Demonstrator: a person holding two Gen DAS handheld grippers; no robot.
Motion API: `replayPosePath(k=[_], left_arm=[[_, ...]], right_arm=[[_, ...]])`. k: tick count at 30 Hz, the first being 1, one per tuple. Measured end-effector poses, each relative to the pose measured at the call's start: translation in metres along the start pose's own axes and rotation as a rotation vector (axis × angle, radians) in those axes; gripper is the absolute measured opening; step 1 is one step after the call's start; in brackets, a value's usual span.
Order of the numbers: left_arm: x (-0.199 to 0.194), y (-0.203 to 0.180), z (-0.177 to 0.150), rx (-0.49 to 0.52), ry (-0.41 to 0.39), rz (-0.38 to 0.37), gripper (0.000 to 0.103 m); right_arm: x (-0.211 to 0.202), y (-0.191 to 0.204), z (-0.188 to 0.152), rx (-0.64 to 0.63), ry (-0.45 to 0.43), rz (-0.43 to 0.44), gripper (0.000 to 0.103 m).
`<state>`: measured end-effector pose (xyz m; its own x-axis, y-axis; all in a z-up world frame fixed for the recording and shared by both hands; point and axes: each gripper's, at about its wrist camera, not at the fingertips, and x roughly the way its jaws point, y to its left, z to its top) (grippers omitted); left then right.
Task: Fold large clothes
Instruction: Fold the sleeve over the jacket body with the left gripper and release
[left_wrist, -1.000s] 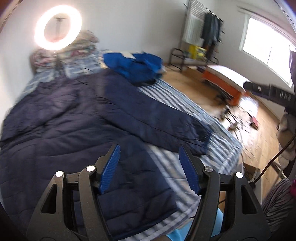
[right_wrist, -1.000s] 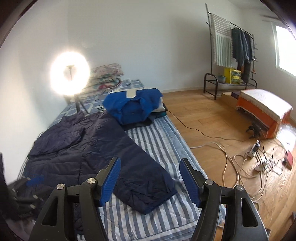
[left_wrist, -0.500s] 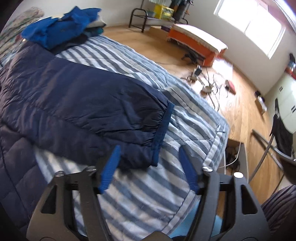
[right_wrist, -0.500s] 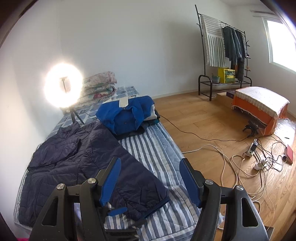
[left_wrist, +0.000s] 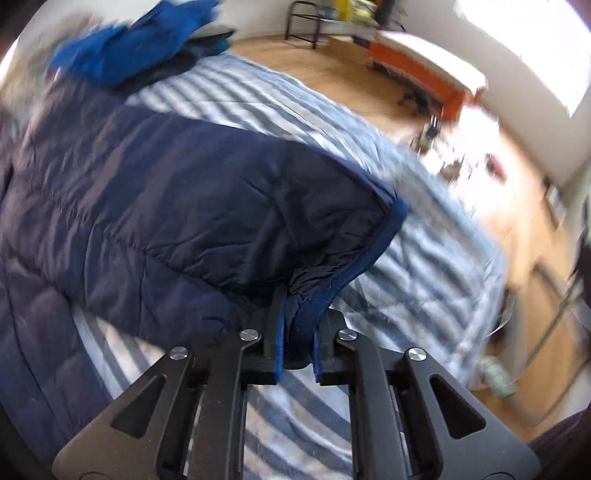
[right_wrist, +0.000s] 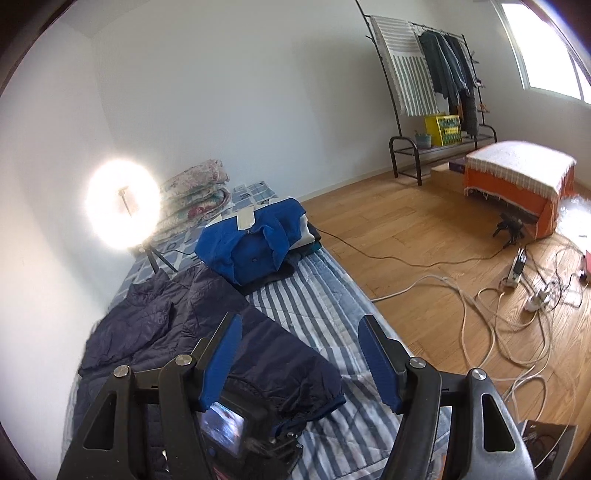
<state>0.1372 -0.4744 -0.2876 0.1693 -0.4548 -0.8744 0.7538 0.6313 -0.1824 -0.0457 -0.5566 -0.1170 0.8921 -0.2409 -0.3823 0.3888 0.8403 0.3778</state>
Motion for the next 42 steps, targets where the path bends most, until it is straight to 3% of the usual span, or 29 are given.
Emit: replayPosePath(k=[8,13,21,24,31,34,42], left_arm=[[-0.106,0.081,0.027,-0.189,-0.152,-0.026,0.008],[-0.184,0.177,0.040,-0.339,-0.286,-0.035,0.008],[-0.253,0.362,0.035,-0.536,-0.425,0.076,0.008],[-0.256,0.427,0.023,-0.619,-0.450,0.137,0.008],[-0.213,0.555,-0.021,-0.825,-0.424,0.277,0.008],[-0.192,0.583,-0.038,-0.847,-0.398,0.316,0.008],[-0.155,0.632,-0.076,-0.971,-0.361,0.298,0.008]], right_arm=[[0.000,0.010,0.000,0.071,-0.013,0.068,0.068],[0.017,0.054,-0.013,-0.041,0.022,0.073,0.068],[0.047,0.108,-0.038,-0.166,0.110,0.081,0.068],[0.054,0.123,-0.045,-0.203,0.134,0.079,0.068],[0.062,0.156,-0.065,-0.329,0.174,0.083,0.068],[0.065,0.165,-0.071,-0.361,0.187,0.095,0.068],[0.084,0.181,-0.085,-0.438,0.230,0.068,0.067]])
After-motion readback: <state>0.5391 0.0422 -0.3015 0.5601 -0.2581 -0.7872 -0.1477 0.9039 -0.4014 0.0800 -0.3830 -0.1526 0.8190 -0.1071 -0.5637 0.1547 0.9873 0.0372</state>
